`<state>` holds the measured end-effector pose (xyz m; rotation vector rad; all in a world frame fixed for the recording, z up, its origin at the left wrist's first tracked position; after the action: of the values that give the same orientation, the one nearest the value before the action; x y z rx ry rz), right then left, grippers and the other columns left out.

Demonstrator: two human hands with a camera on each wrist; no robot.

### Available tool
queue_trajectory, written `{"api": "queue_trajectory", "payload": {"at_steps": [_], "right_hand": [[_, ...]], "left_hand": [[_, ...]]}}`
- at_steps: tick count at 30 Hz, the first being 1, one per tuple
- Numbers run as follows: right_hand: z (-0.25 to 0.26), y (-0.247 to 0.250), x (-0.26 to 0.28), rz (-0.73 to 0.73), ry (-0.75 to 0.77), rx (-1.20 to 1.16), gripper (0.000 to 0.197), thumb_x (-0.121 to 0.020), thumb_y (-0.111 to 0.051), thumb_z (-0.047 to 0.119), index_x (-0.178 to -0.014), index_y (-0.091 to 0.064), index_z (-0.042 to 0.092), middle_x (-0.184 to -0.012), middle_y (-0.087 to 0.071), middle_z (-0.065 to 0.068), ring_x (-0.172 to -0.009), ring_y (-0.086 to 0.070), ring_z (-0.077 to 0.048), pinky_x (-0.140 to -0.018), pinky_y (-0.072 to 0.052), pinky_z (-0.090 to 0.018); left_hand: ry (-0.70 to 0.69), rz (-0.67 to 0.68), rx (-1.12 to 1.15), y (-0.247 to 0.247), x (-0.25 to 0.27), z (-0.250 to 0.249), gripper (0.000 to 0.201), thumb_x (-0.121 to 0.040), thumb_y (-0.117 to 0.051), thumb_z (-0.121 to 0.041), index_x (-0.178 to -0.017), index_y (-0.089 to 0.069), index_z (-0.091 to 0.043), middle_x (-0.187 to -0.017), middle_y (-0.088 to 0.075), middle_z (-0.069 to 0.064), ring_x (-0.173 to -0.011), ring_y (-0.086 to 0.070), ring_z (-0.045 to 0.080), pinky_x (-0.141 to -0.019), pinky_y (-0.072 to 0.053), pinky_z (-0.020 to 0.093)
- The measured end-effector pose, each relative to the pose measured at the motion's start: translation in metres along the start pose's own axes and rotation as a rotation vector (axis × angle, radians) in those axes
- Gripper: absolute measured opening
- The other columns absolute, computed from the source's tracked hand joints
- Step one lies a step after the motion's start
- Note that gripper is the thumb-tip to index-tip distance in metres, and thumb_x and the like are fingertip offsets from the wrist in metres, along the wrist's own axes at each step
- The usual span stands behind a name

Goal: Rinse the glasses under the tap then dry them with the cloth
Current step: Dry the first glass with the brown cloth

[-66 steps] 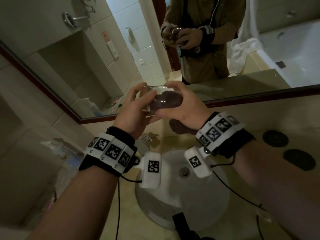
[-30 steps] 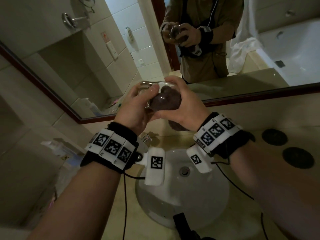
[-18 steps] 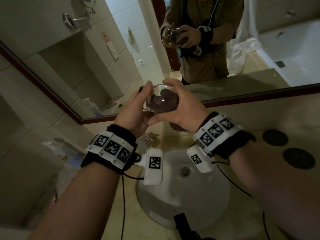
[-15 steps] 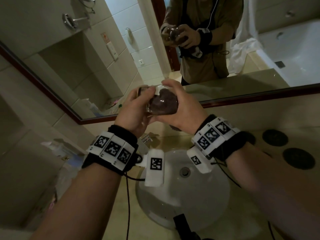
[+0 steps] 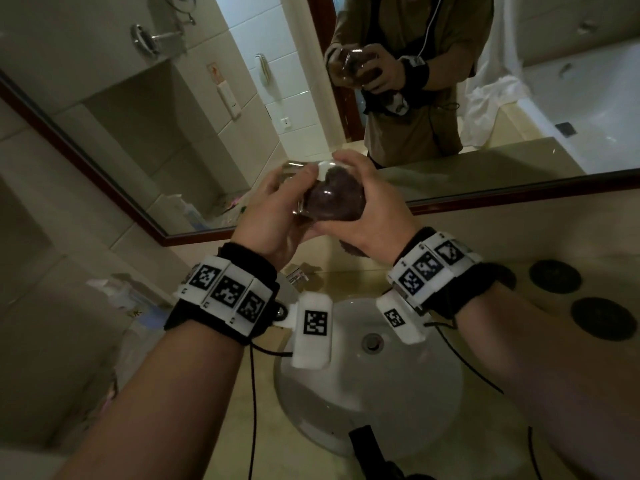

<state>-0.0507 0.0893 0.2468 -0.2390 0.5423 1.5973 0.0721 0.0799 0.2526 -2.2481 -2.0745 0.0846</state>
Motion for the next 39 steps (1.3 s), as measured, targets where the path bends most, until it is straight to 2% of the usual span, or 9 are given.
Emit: {"api": "queue_trajectory", "payload": {"at_steps": [7, 11, 13, 16, 23, 26, 30, 36, 39], "right_hand": [[-0.033, -0.004, -0.003, 0.116, -0.275, -0.288, 0.075, -0.059, -0.089, 0.024, -0.123, -0.050, 0.022, -0.107, -0.065, 0.006, -0.099, -0.063, -0.008, -0.089, -0.049, -0.025], [-0.014, 0.006, -0.005, 0.013, -0.155, -0.120, 0.077, -0.062, -0.087, 0.022, -0.126, -0.044, 0.026, -0.101, -0.056, 0.017, -0.091, -0.057, 0.005, -0.074, -0.042, -0.001], [-0.002, 0.006, -0.005, -0.024, -0.054, -0.007, 0.085, -0.061, -0.087, 0.023, -0.131, -0.039, 0.027, -0.102, -0.054, 0.018, -0.090, -0.057, 0.004, -0.074, -0.042, -0.001], [0.002, 0.004, -0.003, -0.033, -0.012, 0.037, 0.091, -0.060, -0.088, 0.027, -0.134, -0.035, 0.028, -0.106, -0.054, 0.017, -0.091, -0.056, 0.003, -0.079, -0.044, -0.005], [-0.026, -0.003, -0.003, 0.140, -0.272, -0.266, 0.080, -0.055, -0.088, 0.027, -0.125, -0.047, 0.023, -0.111, -0.063, 0.004, -0.103, -0.062, -0.010, -0.095, -0.048, -0.029], [-0.010, 0.004, -0.003, 0.017, -0.161, -0.099, 0.082, -0.057, -0.089, 0.027, -0.127, -0.045, 0.025, -0.108, -0.059, 0.012, -0.098, -0.059, -0.001, -0.086, -0.046, -0.016], [0.009, -0.003, 0.000, -0.051, -0.008, 0.053, 0.090, -0.061, -0.087, 0.027, -0.135, -0.036, 0.024, -0.117, -0.058, 0.006, -0.103, -0.059, -0.007, -0.090, -0.048, -0.018], [-0.022, -0.020, -0.001, 0.151, -0.294, -0.239, 0.079, -0.064, -0.086, 0.018, -0.130, -0.042, 0.021, -0.116, -0.062, 0.003, -0.100, -0.064, -0.010, -0.082, -0.050, -0.018], [-0.017, -0.025, -0.005, 0.183, -0.280, -0.269, 0.074, -0.065, -0.084, 0.013, -0.128, -0.045, 0.018, -0.113, -0.063, 0.002, -0.099, -0.064, -0.007, -0.082, -0.050, -0.018]], "left_hand": [[-0.074, 0.091, -0.132, -0.002, 0.000, -0.005, 0.041, -0.078, -0.071, -0.010, -0.113, -0.054, -0.023, -0.100, -0.063, 0.001, -0.081, -0.069, 0.018, -0.063, -0.057, 0.038], [0.009, 0.068, 0.024, -0.002, -0.001, 0.002, 0.058, -0.083, -0.070, -0.027, -0.134, -0.047, -0.011, -0.119, -0.062, 0.012, -0.099, -0.068, 0.028, -0.073, -0.058, 0.040], [0.047, 0.072, 0.044, -0.006, 0.000, 0.004, 0.068, -0.084, -0.066, -0.044, -0.137, -0.047, -0.007, -0.128, -0.060, 0.019, -0.111, -0.064, 0.034, -0.076, -0.059, 0.040], [0.010, 0.051, 0.042, -0.008, -0.002, 0.000, 0.056, -0.087, -0.065, -0.033, -0.131, -0.051, -0.003, -0.120, -0.064, 0.019, -0.115, -0.061, 0.038, -0.089, -0.055, 0.050], [-0.086, 0.080, -0.135, -0.003, 0.002, -0.010, 0.037, -0.079, -0.071, -0.014, -0.112, -0.054, -0.015, -0.096, -0.067, 0.005, -0.083, -0.069, 0.022, -0.068, -0.059, 0.043], [-0.016, 0.098, -0.024, -0.001, 0.001, -0.006, 0.043, -0.088, -0.066, -0.022, -0.125, -0.049, -0.011, -0.111, -0.063, 0.014, -0.095, -0.068, 0.027, -0.072, -0.059, 0.042], [0.030, 0.088, 0.025, -0.002, 0.002, -0.003, 0.055, -0.094, -0.056, -0.036, -0.136, -0.046, -0.002, -0.119, -0.062, 0.021, -0.101, -0.068, 0.031, -0.069, -0.061, 0.037], [-0.085, 0.078, -0.128, 0.014, 0.003, -0.011, 0.040, -0.085, -0.069, -0.011, -0.121, -0.055, -0.017, -0.102, -0.068, 0.005, -0.088, -0.070, 0.024, -0.074, -0.058, 0.044], [-0.049, 0.111, -0.049, 0.020, 0.005, -0.010, 0.044, -0.083, -0.069, -0.012, -0.123, -0.052, -0.019, -0.106, -0.066, 0.004, -0.088, -0.070, 0.022, -0.069, -0.058, 0.040]]}}
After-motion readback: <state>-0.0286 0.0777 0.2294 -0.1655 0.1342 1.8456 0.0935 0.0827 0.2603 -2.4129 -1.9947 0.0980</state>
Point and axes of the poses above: each hand's wrist, its own x-axis away from the middle knuckle, its own y-axis out of the back of the hand, z = x × y, the point moved 9 cm from there along -x, towards the middle knuckle
